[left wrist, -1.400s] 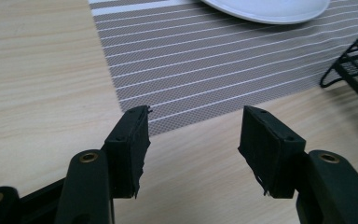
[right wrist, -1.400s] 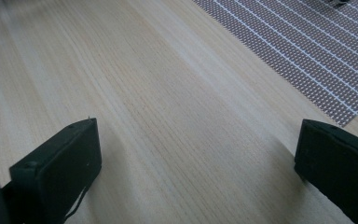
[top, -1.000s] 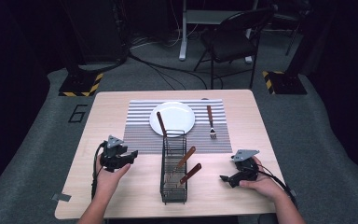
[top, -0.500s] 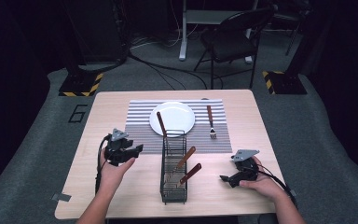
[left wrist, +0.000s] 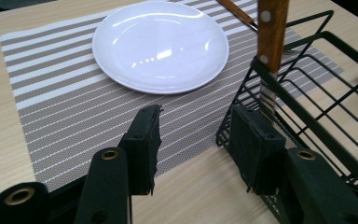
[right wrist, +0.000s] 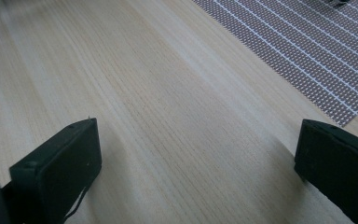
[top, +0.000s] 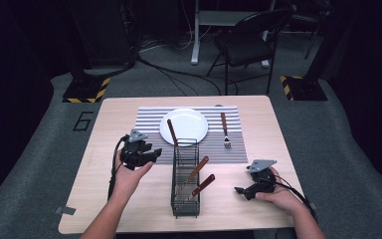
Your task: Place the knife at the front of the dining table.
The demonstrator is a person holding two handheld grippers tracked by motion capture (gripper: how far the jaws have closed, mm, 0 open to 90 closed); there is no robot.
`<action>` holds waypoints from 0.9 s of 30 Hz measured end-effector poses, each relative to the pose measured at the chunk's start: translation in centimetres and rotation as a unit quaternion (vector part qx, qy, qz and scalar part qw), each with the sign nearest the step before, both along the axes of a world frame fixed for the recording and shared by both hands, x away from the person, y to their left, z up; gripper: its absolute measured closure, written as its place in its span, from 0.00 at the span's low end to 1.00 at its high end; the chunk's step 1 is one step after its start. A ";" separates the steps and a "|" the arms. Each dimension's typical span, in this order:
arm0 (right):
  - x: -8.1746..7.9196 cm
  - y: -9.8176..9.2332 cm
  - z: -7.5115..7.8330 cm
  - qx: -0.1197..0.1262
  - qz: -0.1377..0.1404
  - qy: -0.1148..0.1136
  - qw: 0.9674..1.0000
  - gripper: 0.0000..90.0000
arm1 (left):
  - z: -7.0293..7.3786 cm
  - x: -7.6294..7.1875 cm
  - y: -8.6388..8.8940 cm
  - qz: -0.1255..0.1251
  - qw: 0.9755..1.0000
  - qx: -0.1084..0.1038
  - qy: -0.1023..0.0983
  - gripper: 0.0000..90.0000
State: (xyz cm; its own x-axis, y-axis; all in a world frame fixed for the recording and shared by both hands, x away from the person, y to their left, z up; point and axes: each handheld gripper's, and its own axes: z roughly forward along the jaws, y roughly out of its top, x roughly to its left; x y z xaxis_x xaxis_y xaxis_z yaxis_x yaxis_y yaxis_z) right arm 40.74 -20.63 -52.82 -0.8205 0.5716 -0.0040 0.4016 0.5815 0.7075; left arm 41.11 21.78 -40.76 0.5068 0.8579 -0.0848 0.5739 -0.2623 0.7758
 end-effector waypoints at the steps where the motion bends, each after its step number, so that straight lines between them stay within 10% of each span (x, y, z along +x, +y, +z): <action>1: 0.0 0.0 0.0 0.000 0.000 0.000 1.000 0.00 | 0.0 0.0 0.0 0.000 1.000 0.000 0.000 0.59; 27: 0.0 0.0 0.0 0.000 0.000 0.000 1.000 0.00 | 1.5 1.4 -3.7 -0.040 0.999 -0.019 -0.007 0.62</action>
State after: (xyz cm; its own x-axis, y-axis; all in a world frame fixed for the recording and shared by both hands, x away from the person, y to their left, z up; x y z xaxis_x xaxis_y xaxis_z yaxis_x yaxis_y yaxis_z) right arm 40.74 -20.64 -52.82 -0.8203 0.5720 -0.0033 0.4022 0.5809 0.7077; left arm 42.54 18.04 -39.30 0.5744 0.8112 -0.1092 0.5420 -0.2769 0.7935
